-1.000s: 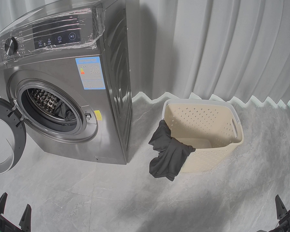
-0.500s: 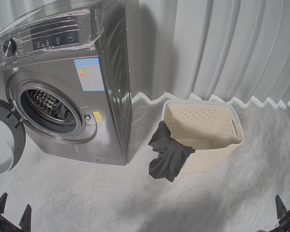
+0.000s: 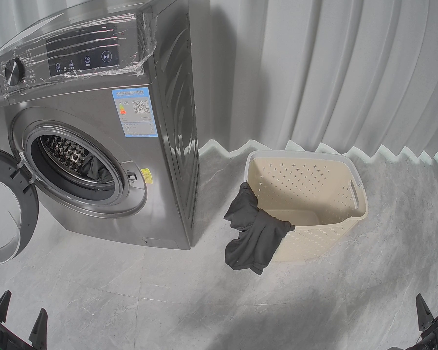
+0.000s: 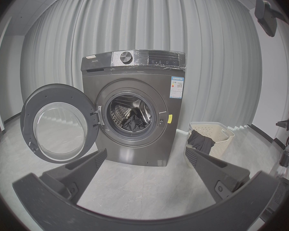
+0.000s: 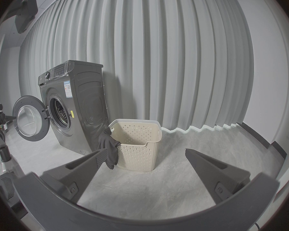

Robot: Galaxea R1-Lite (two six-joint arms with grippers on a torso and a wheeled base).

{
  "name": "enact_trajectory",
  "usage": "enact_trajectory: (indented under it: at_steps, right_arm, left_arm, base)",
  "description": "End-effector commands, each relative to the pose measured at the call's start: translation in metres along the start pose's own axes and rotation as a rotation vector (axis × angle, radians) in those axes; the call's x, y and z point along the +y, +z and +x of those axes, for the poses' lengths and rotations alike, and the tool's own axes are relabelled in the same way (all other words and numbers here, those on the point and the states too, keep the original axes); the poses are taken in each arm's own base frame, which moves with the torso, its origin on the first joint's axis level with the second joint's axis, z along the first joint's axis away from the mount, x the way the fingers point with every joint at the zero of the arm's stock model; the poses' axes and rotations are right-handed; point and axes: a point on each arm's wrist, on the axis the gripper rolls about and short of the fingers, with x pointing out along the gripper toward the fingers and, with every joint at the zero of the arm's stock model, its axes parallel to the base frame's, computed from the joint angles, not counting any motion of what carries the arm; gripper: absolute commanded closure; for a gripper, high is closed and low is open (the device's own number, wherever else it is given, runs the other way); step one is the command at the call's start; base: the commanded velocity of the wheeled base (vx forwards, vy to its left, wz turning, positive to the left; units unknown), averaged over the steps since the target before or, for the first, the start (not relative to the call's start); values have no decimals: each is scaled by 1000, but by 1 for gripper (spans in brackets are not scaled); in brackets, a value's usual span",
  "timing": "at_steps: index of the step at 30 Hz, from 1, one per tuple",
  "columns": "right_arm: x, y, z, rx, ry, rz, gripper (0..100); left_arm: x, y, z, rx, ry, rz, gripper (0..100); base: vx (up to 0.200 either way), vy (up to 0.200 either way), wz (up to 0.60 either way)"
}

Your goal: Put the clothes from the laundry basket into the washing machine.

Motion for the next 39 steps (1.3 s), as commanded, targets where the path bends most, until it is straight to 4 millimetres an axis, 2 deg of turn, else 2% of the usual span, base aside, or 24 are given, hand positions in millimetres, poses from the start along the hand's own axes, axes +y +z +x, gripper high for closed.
enact_trajectory:
  at_steps: [1, 7, 10, 31, 39]
  right_arm:
    - [0, -2, 0, -2, 0, 0, 0]
    - [0, -2, 0, -2, 0, 0, 0]
    - [0, -2, 0, -2, 0, 0, 0]
    - [0, -2, -1, -9, 0, 1, 0]
    - [0, -2, 0, -23, -8, 9, 0]
  left_arm:
    - [0, -5, 0, 2, 0, 0, 0]
    - [0, -5, 0, 0, 0, 0, 0]
    - [0, -5, 0, 0, 0, -1, 0]
    - [0, -5, 0, 0, -2, -3, 0]
    - [0, -5, 0, 0, 0, -5, 0]
  base:
    - [0, 0, 0]
    - [0, 0, 0]
    - [200, 0, 0]
    - [0, 0, 0]
    - [0, -200, 0]
